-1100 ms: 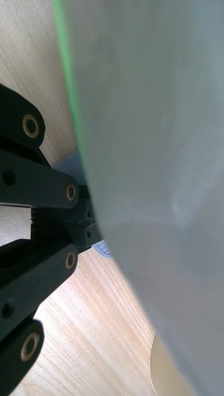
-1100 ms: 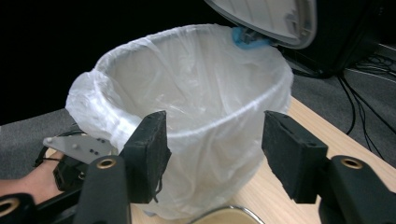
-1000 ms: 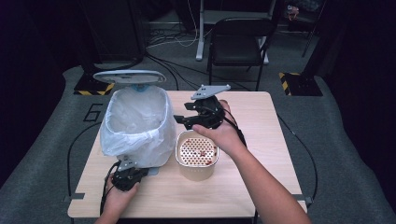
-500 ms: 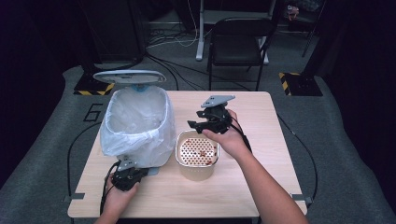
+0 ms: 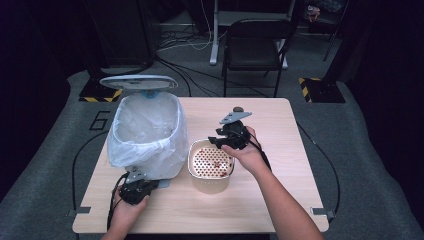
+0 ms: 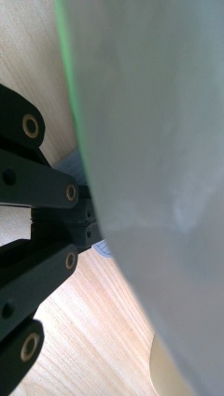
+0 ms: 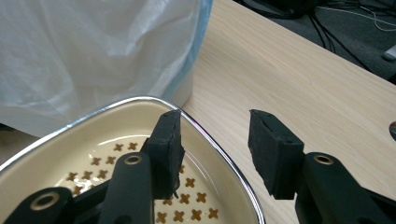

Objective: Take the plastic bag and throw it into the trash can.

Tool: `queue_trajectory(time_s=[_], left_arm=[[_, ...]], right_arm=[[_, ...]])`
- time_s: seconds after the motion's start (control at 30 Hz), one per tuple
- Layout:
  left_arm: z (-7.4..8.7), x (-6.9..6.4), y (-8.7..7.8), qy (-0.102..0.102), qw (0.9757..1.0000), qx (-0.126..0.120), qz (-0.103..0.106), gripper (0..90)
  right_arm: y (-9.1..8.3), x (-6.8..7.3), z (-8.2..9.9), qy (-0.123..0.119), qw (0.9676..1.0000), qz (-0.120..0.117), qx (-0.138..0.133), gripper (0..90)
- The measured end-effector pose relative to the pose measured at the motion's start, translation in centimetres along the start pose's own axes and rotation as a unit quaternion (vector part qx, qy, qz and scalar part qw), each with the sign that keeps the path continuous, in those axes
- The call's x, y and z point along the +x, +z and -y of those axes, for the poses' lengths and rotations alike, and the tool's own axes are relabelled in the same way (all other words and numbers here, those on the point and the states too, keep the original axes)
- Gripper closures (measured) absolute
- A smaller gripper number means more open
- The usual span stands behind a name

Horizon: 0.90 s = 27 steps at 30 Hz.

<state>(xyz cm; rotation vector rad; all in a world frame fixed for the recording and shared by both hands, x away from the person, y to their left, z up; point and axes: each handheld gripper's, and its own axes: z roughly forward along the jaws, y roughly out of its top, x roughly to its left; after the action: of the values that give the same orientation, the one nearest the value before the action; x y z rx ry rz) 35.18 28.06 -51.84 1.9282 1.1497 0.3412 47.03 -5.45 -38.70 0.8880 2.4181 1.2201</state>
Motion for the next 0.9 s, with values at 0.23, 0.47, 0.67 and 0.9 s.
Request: queue_trajectory(time_s=[0.23, 0.47, 0.67, 0.9], left_arm=[[0.0, 0.0, 0.0, -0.001, 1.0000, 0.002, 0.000, 90.0], [0.0, 0.0, 0.0, -0.001, 1.0000, 0.001, 0.001, 90.0], [0.0, 0.0, 0.0, -0.002, 1.0000, 0.001, 0.001, 90.0], [0.0, 0.0, 0.0, -0.001, 1.0000, 0.001, 0.001, 90.0]], right_arm=[[0.7, -0.4, 0.7, -0.001, 0.9999, -0.009, 0.010, 56.1], [1.5, -0.4, 0.7, -0.003, 0.9994, -0.007, 0.033, 58.1], [1.7, -0.7, 0.9, -0.006, 0.9984, 0.006, 0.055, 66.1], [0.8, -1.0, 1.5, -0.019, 0.9976, 0.003, 0.067, 73.0]])
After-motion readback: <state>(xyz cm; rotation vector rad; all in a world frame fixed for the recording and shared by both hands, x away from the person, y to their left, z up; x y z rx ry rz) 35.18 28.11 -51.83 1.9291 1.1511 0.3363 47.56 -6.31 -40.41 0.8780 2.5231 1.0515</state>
